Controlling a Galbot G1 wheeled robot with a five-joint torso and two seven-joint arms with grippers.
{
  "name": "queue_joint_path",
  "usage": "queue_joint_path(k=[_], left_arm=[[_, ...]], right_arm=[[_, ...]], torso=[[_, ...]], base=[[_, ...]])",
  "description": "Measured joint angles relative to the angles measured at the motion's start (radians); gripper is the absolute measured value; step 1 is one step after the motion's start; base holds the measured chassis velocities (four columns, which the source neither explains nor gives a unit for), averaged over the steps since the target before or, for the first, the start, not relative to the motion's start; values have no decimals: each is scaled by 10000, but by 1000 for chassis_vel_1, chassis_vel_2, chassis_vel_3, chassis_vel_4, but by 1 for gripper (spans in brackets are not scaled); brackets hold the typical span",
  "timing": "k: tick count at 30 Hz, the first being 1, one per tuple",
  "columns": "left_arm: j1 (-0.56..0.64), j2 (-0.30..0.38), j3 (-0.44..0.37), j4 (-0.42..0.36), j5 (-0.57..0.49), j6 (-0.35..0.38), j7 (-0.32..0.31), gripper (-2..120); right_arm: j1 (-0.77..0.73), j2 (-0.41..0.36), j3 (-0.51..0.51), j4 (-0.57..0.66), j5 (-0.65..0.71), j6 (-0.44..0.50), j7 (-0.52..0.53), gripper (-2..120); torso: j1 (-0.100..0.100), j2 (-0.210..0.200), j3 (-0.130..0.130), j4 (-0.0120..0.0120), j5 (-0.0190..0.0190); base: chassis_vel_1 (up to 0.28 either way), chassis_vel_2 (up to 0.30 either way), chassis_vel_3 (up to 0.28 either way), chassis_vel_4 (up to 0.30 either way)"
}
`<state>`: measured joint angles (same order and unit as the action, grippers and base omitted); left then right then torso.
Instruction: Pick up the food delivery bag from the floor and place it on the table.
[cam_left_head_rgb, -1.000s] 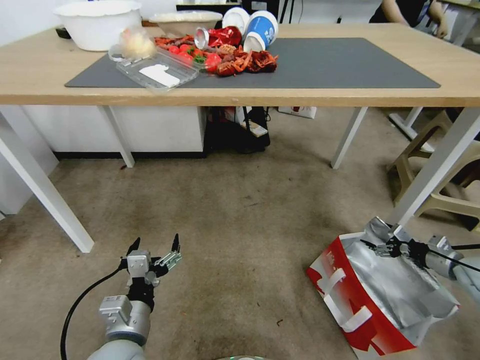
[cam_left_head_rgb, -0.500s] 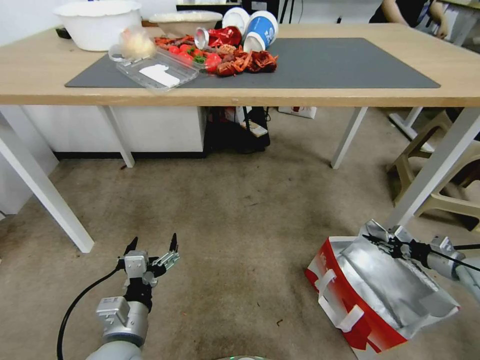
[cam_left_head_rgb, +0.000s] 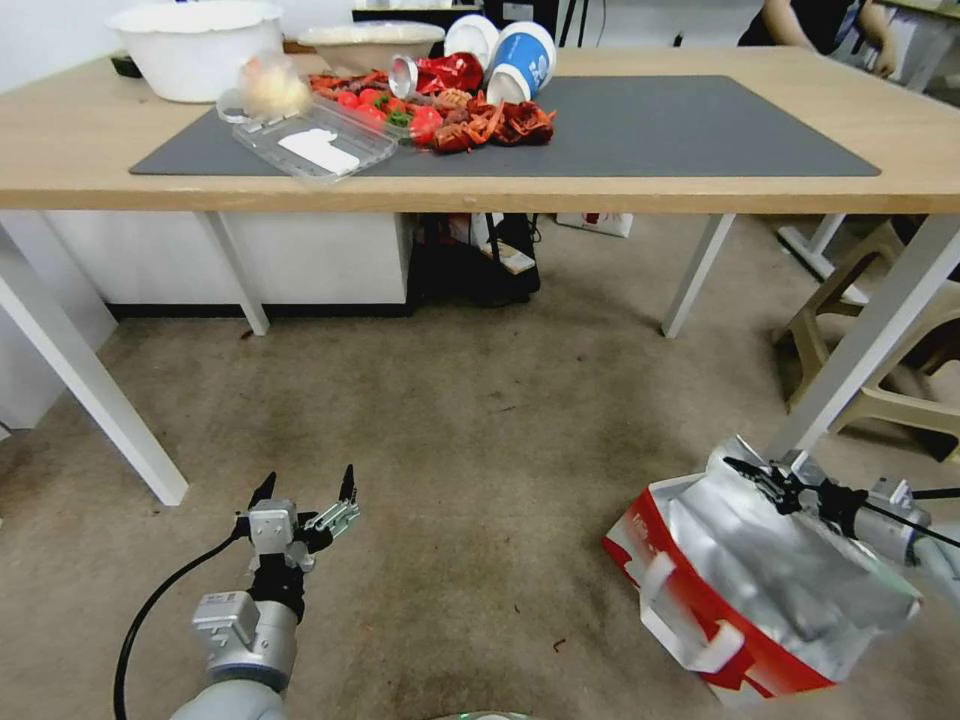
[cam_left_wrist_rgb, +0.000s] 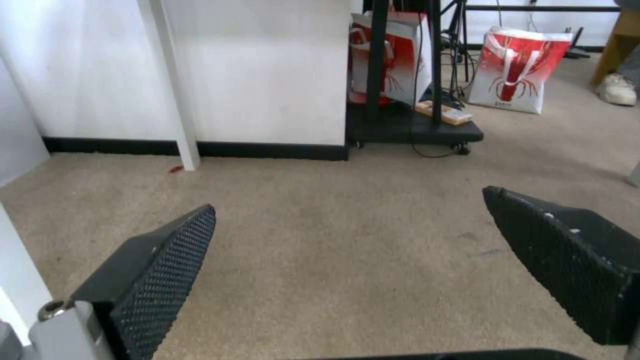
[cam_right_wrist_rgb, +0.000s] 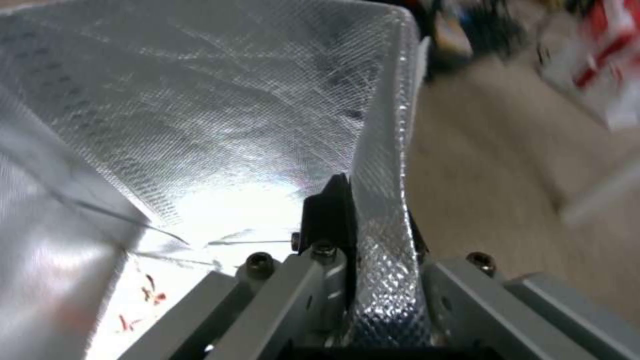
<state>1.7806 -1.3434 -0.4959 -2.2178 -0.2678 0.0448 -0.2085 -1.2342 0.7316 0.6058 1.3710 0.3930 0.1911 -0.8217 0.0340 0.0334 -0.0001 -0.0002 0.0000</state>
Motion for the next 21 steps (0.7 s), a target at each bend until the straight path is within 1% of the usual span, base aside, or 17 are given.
queue_joint_path(k=[3, 4, 7, 8, 11, 12, 15, 16, 19, 21], left_arm=[[-10, 12, -28, -82, -67, -6, -135, 100], [-10, 12, -28, -82, -67, -6, -135, 100], [-11, 41, -87, -175, -162, -7, -224, 100], [-11, 41, -87, -175, -162, -7, -224, 100], [4, 49, -128, -223, -241, -44, -259, 100], [4, 49, -128, -223, -241, -44, -259, 100], [23, 21, -138, -261, -280, -94, -322, 100], [23, 21, -138, -261, -280, -94, -322, 100], [33, 0, -135, -296, -289, -116, -365, 100], [34, -3, -135, -300, -291, -117, -370, 100]], right_arm=[[-178, -147, -30, 846, 705, 77, -308, 0], [-178, -147, -30, 846, 705, 77, -308, 0], [-354, -366, -33, 1673, 1779, -55, -844, 0], [-354, -366, -33, 1673, 1779, -55, -844, 0], [-465, -569, 101, 2217, 2500, -293, -1677, 0], [-465, -569, 101, 2217, 2500, -293, -1677, 0], [-621, -738, 271, 2777, 3240, -681, -2370, 0], [-621, -738, 271, 2777, 3240, -681, -2370, 0], [-706, -830, 365, 3282, 4014, -1038, -2831, 0], [-706, -847, 381, 3379, 4149, -1100, -2910, 0]], torso=[[1, 0, 0, -1, 1], [1, 0, 0, -1, 1], [0, 0, 0, 0, -1], [0, 0, 0, 0, -1], [0, 0, 0, -1, -1], [0, 0, 0, -1, -1], [0, 1, 0, -2, -1], [0, 1, 0, -2, -1], [0, 0, 0, -1, 0], [0, 0, 0, -2, 0]], base=[[0, 0, 0, 0], [0, 0, 0, 0], [0, 0, 0, 0], [0, 0, 0, 0], [0, 0, 0, 0], [0, 0, 0, 0], [0, 0, 0, 0], [0, 0, 0, 0], [0, 0, 0, 0], [0, 0, 0, 0]])
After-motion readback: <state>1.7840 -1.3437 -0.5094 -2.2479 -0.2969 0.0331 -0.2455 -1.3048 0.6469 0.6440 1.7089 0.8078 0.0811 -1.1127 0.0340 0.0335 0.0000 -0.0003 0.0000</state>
